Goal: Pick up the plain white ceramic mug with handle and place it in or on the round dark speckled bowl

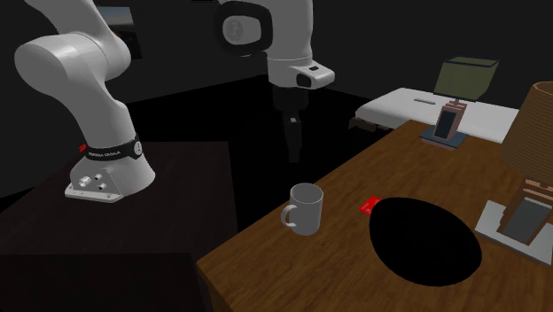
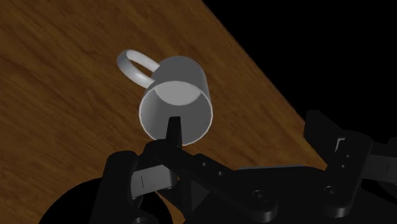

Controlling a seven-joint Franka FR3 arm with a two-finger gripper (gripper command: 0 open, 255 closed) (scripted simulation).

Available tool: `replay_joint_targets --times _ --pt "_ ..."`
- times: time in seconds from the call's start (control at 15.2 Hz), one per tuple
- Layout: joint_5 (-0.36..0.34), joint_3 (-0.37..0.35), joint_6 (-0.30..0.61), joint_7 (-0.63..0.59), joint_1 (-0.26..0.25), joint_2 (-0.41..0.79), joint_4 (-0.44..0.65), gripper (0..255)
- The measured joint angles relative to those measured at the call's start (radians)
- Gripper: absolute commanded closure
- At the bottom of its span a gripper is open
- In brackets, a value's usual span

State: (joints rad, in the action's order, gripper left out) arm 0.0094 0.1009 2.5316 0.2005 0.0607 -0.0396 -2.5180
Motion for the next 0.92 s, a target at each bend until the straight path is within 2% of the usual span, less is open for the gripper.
replay_joint_targets --times 0.33,0.92 --pt "0.046 0.003 0.126 0.061 0.011 0.19 0.067 0" --pt "0.077 -0.011 0.219 0.087 0.021 0.304 0.088 0"
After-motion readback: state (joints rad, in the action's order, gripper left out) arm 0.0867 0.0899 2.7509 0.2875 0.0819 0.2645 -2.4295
